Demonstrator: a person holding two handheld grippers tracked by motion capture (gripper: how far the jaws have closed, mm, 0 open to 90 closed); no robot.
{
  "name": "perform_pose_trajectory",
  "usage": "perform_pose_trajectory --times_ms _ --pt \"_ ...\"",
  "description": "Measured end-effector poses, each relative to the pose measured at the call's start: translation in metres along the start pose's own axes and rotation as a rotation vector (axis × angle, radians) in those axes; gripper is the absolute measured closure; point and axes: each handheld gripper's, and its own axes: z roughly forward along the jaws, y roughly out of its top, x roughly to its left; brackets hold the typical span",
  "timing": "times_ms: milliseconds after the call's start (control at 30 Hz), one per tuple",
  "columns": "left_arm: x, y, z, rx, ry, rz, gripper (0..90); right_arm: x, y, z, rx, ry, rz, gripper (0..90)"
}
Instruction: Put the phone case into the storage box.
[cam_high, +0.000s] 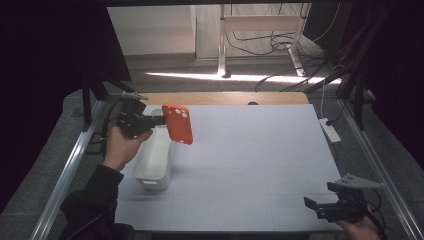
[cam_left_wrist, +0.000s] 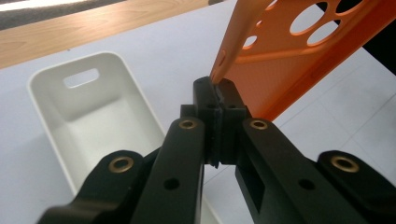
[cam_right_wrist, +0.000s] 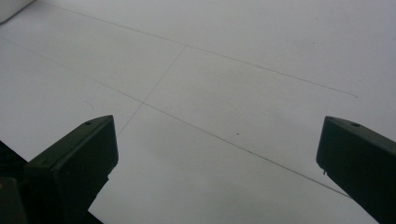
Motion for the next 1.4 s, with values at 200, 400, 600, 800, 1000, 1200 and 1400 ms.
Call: perform_pose_trajectory --times_ms 200,400,600,800,1000,1200,1400 --pt "0.009 0.000 -0.003 -0.003 0.017 -0.009 89.2 0.000 0.000 0.000 0.004 0.002 -0.001 0.0" --pt "0.018 0.001 -0.005 -0.011 0.035 -0.022 89.2 0.000 0.000 0.001 0.012 0.004 0.001 0.0" --pt "0.029 0.001 -0.004 -0.017 0.047 -0.025 89.2 -0.001 0.000 0.001 0.017 0.004 0.002 0.0" --pt "0.042 0.000 -0.001 -0.013 0.066 -0.046 89.2 0.000 0.000 0.001 0.022 0.006 0.002 0.0" --pt "0.053 -0.001 0.002 -0.008 0.086 -0.070 89.2 0.000 0.000 0.002 0.023 0.009 0.002 0.0" --pt "0.060 0.001 0.001 -0.016 0.106 -0.082 89.3 0.000 0.000 0.002 0.028 0.009 0.002 0.0" --pt "0.068 0.003 0.002 -0.019 0.128 -0.102 89.3 0.000 0.000 0.003 0.033 0.008 0.004 0.0"
